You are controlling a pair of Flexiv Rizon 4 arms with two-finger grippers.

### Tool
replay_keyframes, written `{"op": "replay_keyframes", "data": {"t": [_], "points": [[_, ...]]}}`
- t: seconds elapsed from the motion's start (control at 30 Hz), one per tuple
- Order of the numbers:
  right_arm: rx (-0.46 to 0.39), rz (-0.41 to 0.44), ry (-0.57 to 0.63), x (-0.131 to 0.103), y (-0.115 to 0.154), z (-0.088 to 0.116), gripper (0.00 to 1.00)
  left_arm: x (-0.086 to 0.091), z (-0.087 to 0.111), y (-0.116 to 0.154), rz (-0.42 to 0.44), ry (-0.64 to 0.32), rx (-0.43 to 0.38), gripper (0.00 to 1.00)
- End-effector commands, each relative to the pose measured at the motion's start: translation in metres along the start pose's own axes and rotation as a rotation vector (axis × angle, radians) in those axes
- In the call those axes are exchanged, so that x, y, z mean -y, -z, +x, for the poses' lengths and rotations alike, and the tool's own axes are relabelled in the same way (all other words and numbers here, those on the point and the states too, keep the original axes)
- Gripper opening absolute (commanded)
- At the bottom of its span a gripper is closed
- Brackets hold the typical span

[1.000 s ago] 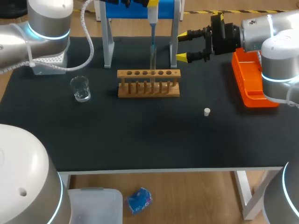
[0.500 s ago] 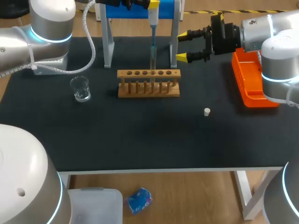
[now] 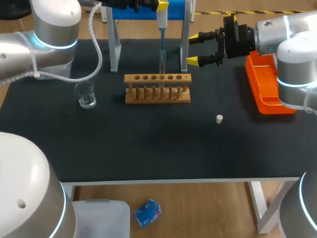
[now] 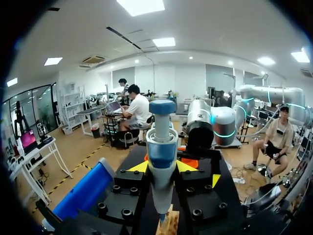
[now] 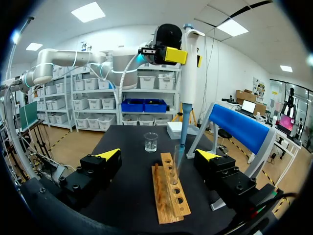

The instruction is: Invert the test tube, pick up the pipette, mount the tip to pipette, aspirate from beaker and dispense into the tube, eject the tip, return the pipette, and cap with the stopper.

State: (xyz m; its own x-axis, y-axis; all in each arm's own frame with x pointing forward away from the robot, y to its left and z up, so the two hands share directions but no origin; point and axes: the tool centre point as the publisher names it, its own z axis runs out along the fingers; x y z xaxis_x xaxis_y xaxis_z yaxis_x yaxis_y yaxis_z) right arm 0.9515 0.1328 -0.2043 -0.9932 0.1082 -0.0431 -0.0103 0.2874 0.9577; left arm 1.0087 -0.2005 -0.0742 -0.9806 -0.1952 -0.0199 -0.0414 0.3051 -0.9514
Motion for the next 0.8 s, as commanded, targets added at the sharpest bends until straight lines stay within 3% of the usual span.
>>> {"op": "replay_keyframes", "data": {"t": [0.03,0.8], "points": [[0.000,0.000,0.001,0.0006,-0.0001,0.0000,1.00,-0.0033,0.0027,0.0012,0.011,-0.001,0.009,0.00],[0.000,0.000,0.001,0.0006,-0.0001,0.0000,1.00,-0.0125,0.0015,-0.0002,0.025,0.032,0.016,0.00]]}}
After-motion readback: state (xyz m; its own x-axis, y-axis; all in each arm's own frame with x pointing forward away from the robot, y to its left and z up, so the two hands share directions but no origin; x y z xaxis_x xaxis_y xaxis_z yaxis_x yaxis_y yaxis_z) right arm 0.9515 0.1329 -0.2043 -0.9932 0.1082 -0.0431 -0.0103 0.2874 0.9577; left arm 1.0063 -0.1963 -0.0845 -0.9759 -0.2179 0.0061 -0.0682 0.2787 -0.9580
